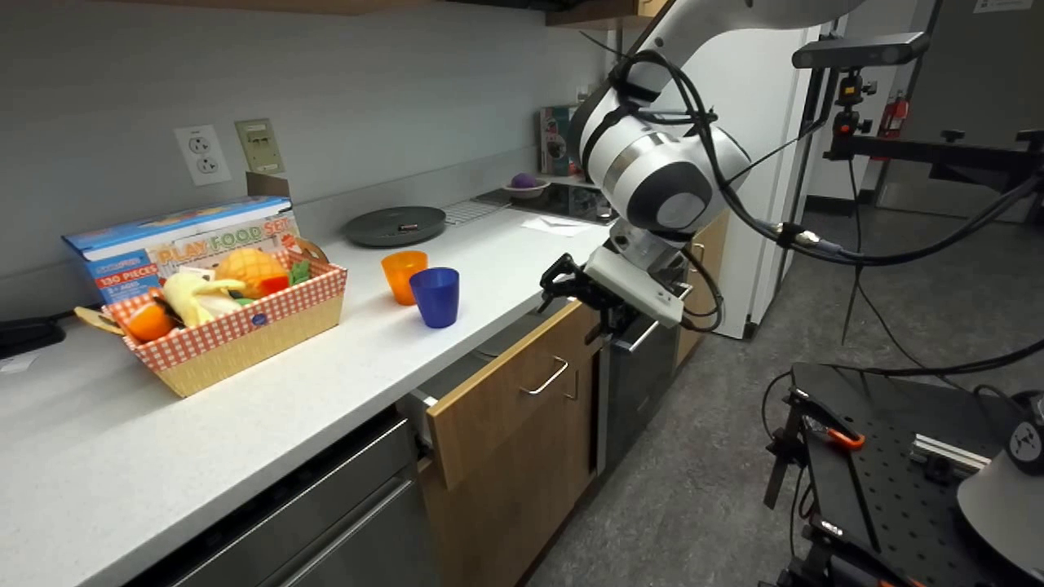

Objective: Open the drawer on the left

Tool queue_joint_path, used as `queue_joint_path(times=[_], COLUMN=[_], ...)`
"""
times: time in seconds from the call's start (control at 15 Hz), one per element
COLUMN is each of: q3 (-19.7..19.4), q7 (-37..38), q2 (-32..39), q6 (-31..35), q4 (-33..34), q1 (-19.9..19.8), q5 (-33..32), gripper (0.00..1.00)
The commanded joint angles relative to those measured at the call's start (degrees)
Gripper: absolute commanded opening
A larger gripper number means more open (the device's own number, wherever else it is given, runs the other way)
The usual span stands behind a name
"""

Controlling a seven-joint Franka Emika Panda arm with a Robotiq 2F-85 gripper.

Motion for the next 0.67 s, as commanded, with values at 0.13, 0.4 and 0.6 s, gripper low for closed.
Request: queue_joint_path(times=[0.13, 0.4, 0.6], q3=[2.3, 1.3, -0.2], q7=[14.4, 24.9, 32.4], q2=[7.4, 9.1, 9.8], q6=[3.2, 2.7, 2.2], q4=[5.1, 5.8, 6.1], q1=[-1.5, -1.3, -0.5], q5=[-14.0, -24.8, -32.4], gripper=[1.00, 1.00, 1.00])
